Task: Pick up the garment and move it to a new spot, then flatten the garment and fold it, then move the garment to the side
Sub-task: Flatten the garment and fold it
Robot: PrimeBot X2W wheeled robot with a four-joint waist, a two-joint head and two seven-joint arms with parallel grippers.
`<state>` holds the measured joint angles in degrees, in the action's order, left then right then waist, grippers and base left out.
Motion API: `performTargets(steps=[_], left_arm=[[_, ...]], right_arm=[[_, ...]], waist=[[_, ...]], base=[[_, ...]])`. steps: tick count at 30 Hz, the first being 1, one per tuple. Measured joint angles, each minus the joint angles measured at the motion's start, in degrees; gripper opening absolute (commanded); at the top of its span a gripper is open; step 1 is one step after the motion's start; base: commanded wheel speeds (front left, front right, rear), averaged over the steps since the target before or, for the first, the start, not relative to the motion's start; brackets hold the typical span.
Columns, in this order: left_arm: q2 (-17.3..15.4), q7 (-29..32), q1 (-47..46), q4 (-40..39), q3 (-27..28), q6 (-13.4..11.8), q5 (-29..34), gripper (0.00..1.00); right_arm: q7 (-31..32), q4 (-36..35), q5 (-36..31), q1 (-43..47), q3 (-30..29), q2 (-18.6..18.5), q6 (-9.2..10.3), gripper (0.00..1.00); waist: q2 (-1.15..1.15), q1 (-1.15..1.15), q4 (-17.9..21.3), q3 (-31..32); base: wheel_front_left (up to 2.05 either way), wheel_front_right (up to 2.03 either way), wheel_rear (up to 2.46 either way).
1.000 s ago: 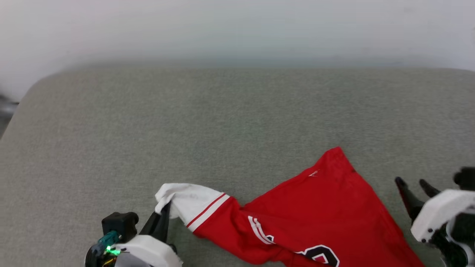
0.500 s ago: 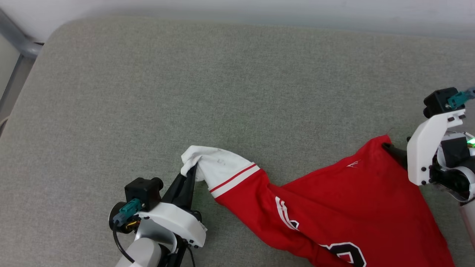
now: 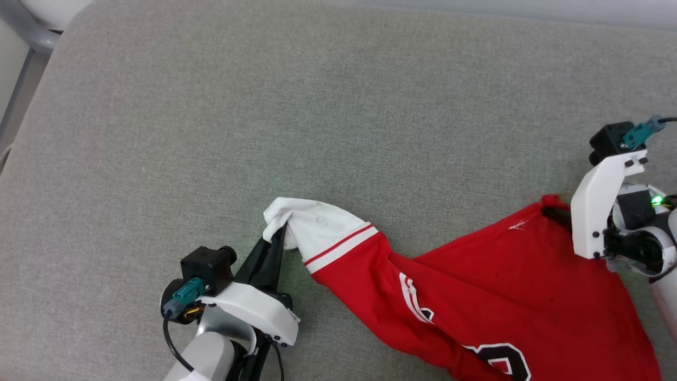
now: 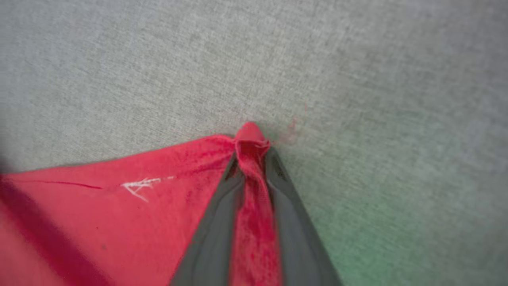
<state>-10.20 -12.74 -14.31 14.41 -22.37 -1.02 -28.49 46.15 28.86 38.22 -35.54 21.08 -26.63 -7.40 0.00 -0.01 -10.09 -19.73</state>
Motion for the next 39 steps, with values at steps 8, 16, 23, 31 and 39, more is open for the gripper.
performTargets(steps=[8, 16, 23, 31, 39], left_arm=[[-2.1, -0.1, 0.5, 0.0, 1.2, -0.2, -0.4, 0.0], [-7.0, 1.4, -3.9, -1.4, 2.1, 0.4, 1.4, 0.0], [-9.7, 3.9, -15.8, 0.2, 4.0, 2.4, 1.4, 0.0], [-10.2, 6.9, -32.7, 8.4, 4.4, 4.8, 1.1, 0.0], [-12.3, 6.7, -53.5, 18.5, 4.0, 6.2, 4.6, 0.0]], right_arm=[[-5.3, 2.1, 2.6, -0.7, 1.5, 0.0, -0.15, 0.0], [-11.5, 3.4, -0.4, -4.2, -0.9, -0.4, -0.13, 0.0], [-15.1, 4.3, -5.5, -9.0, -4.7, 1.9, -0.14, 0.0], [-19.9, 5.4, -12.0, -19.0, -10.7, 3.7, -0.15, 0.0], [-25.3, 4.6, -17.0, -33.8, -14.2, 4.8, -0.18, 0.0]], waist=[[0.0, 0.01, 1.2, 3.7], [0.0, 0.01, 4.0, 9.1], [0.0, 0.01, 7.9, 11.4], [0.0, 0.01, 10.5, 9.2], [0.0, 0.01, 11.7, 3.2]], base=[[0.0, 0.0, 0.0], [0.0, 0.0, 0.0], [0.0, 0.0, 0.0], [0.0, 0.0, 0.0], [0.0, 0.0, 0.0]])
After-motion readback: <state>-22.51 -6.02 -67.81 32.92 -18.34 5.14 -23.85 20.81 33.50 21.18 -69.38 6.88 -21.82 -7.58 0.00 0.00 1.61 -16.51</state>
